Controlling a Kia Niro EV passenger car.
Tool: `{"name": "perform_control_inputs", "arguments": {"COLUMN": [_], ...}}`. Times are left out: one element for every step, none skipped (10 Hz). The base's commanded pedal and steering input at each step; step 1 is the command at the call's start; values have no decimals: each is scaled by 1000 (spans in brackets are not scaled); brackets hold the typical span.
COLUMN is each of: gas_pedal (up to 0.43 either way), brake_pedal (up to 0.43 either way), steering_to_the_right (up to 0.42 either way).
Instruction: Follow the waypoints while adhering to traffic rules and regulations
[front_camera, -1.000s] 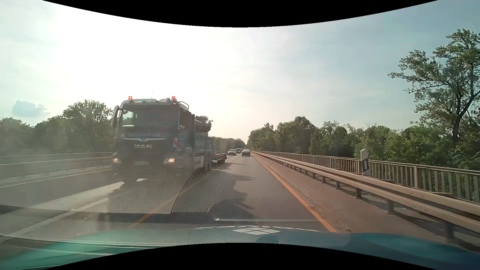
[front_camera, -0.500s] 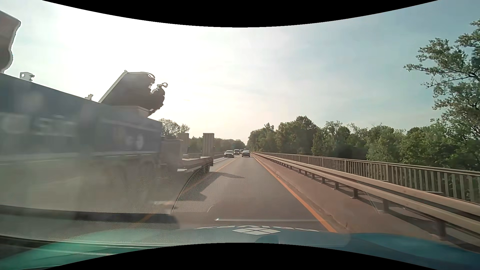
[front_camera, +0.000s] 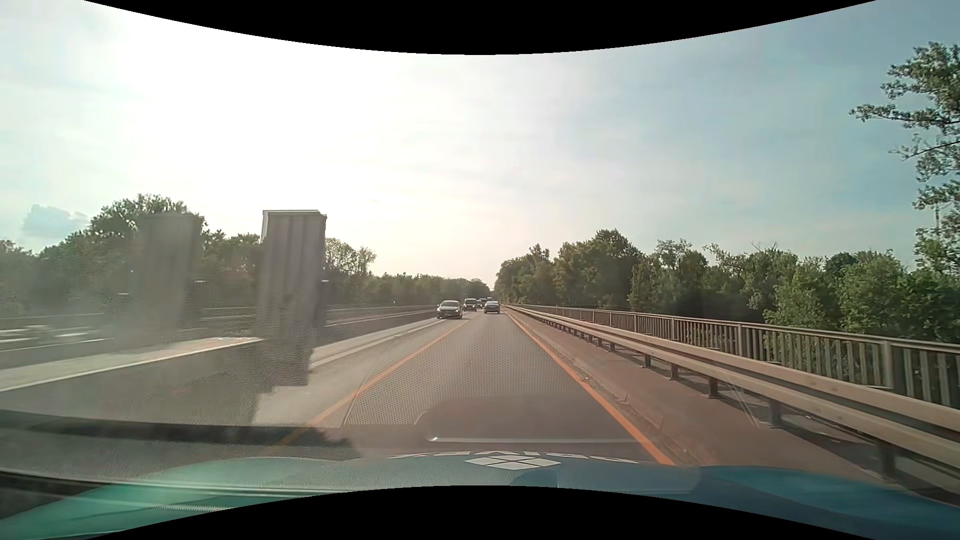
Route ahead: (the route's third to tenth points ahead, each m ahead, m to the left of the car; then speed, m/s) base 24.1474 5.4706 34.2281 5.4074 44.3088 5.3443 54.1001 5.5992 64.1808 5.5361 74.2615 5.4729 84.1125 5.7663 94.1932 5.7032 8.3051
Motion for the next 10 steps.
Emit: {"name": "perform_control_inputs", "arguments": {"gas_pedal": [197, 197, 197, 197, 197, 197, 197, 197, 197, 189], "brake_pedal": [0, 0, 0, 0, 0, 0, 0, 0, 0, 0], "steering_to_the_right": [-2, -2, -2, -1, -2, -2, -1, -2, -1, -1]}}
